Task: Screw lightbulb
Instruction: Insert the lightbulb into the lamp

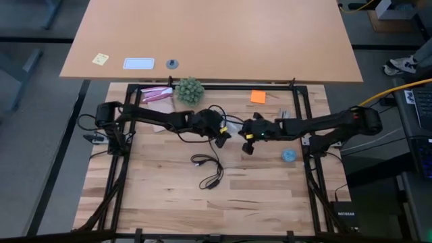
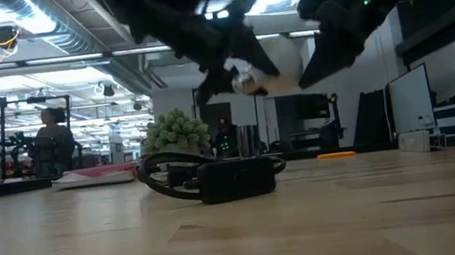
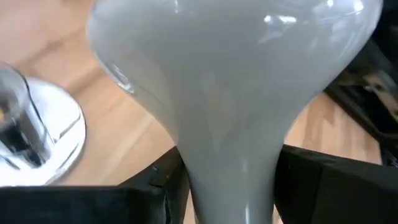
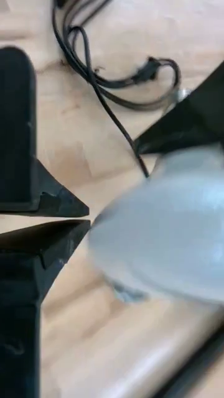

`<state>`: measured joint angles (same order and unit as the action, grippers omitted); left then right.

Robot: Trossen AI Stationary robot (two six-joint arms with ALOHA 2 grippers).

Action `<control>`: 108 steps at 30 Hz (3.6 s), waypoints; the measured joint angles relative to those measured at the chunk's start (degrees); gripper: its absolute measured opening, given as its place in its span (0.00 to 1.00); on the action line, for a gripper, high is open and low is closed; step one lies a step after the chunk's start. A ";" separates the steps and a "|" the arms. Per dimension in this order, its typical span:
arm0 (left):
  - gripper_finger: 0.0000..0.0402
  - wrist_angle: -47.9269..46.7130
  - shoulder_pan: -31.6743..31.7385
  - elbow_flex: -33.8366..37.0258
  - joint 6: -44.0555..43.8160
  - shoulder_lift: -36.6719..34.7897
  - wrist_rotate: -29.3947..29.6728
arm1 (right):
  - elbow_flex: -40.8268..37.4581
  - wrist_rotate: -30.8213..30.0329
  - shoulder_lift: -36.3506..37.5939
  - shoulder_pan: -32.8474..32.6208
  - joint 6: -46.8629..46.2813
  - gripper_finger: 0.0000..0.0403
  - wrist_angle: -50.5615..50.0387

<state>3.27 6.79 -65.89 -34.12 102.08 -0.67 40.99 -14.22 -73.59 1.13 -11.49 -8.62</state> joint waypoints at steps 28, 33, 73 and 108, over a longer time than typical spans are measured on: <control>0.40 -9.85 -4.50 0.02 21.17 -25.29 29.68 | 0.02 -5.68 12.60 0.00 2.50 0.06 -14.81; 0.40 -22.44 -11.72 0.02 13.41 -29.45 42.92 | 0.02 -5.51 12.61 0.00 0.76 0.06 -17.56; 0.40 86.62 8.54 29.66 23.54 13.91 1.29 | 0.04 -11.14 8.29 0.90 4.43 0.06 7.01; 0.40 72.16 14.52 19.41 30.29 16.64 -3.83 | 0.04 11.84 -10.28 23.69 8.48 0.06 37.67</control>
<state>75.43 21.31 -46.48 -3.83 118.72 -4.50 41.04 -2.37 -83.88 24.82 -3.01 29.05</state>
